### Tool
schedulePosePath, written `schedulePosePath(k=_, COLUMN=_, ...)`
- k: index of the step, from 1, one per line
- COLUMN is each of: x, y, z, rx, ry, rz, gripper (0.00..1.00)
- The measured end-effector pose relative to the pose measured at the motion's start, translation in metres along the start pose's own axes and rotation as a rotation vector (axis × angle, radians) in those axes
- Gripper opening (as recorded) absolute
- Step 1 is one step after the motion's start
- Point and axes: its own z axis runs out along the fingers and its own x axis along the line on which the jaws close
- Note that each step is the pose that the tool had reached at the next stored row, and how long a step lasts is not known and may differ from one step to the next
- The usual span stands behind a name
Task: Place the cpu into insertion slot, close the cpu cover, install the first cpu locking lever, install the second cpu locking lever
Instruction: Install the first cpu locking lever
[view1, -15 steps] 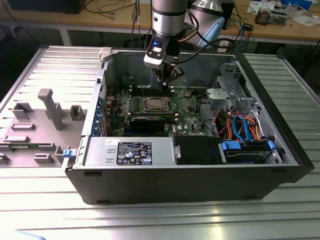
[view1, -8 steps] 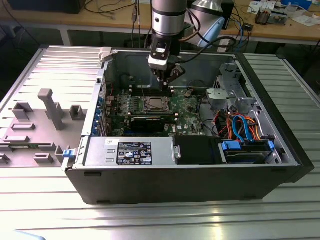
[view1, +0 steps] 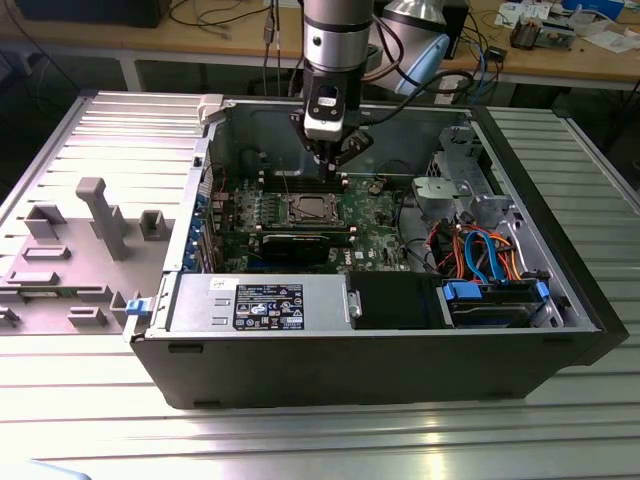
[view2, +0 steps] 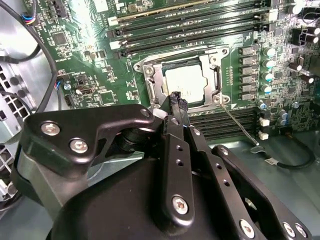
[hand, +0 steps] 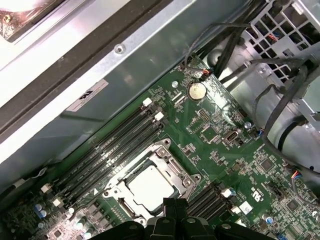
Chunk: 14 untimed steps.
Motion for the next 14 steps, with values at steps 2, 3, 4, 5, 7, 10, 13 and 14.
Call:
schedulePosePath(k=2, x=0.0014, y=-0.0012, z=-0.0001, rx=0.0000, ry=0.0000, rz=0.000, gripper=0.11)
schedulePosePath(k=3, x=0.0026, y=-0.0022, z=-0.0001, rx=0.0000, ry=0.0000, rz=0.000, gripper=0.11)
schedulePosePath(k=4, x=0.0038, y=-0.0032, z=-0.0002, rx=0.0001, ry=-0.0001, rz=0.000, gripper=0.11)
schedulePosePath(k=5, x=0.0053, y=-0.0045, z=-0.0002, rx=0.0001, ry=0.0000, rz=0.000, gripper=0.11)
schedulePosePath(k=7, x=0.0090, y=-0.0076, z=-0.0003, rx=0.0000, ry=0.0000, rz=-0.001, gripper=0.11)
schedulePosePath(k=10, x=0.0095, y=-0.0080, z=-0.0003, rx=-0.0013, ry=-0.0004, rz=-0.037, gripper=0.11)
schedulePosePath(k=13, x=0.0096, y=-0.0080, z=-0.0002, rx=-0.0034, ry=-0.0007, rz=-0.085, gripper=0.11)
schedulePosePath(k=14, x=0.0096, y=-0.0080, z=-0.0002, rx=-0.0043, ry=-0.0009, rz=-0.107, gripper=0.11)
